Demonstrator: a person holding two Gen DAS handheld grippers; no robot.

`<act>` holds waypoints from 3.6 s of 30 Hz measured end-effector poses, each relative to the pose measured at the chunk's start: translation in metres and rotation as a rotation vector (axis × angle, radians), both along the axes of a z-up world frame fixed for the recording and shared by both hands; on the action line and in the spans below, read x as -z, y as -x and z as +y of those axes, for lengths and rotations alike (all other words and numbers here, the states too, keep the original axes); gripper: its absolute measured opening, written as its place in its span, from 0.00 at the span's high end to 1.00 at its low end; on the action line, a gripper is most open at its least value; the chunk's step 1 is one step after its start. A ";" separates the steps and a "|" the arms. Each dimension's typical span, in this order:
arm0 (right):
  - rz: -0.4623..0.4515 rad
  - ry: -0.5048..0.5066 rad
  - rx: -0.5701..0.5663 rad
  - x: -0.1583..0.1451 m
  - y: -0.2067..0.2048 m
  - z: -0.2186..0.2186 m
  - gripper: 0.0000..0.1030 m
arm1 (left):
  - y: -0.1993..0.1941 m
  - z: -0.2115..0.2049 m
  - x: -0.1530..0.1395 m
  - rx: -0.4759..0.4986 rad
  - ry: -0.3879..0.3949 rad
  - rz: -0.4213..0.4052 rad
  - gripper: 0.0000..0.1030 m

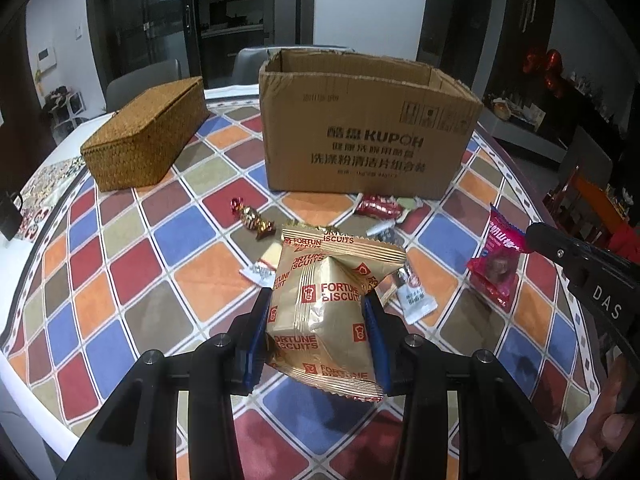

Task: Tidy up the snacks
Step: 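Carry the biscuit packet and pink bag in both tools over the cardboard box, then open both tools to drop the biscuits and pink bag into the box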

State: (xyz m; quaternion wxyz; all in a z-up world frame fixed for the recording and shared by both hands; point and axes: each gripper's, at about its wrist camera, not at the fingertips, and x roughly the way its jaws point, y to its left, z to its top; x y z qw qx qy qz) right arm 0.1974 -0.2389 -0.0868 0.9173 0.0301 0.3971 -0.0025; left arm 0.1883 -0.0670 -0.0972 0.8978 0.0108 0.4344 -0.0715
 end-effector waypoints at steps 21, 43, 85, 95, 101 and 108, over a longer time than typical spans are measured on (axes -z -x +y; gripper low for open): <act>-0.081 0.005 -0.016 -0.043 -0.020 -0.001 0.99 | -0.022 -0.006 -0.042 0.030 -0.003 -0.060 0.59; -0.143 0.004 -0.043 -0.077 -0.043 0.004 0.99 | -0.050 -0.005 -0.075 0.052 0.017 -0.108 0.59; -0.270 0.040 -0.055 -0.128 -0.133 0.009 0.99 | -0.167 -0.013 -0.118 0.085 0.009 -0.192 0.59; -0.249 0.037 -0.053 -0.118 -0.158 0.008 0.99 | -0.195 -0.015 -0.105 0.085 0.003 -0.173 0.59; -0.222 0.031 -0.046 -0.107 -0.174 0.005 0.99 | -0.210 -0.017 -0.092 0.091 0.001 -0.149 0.59; -0.199 0.032 -0.046 -0.095 -0.189 0.006 0.99 | -0.224 -0.015 -0.082 0.085 0.001 -0.130 0.59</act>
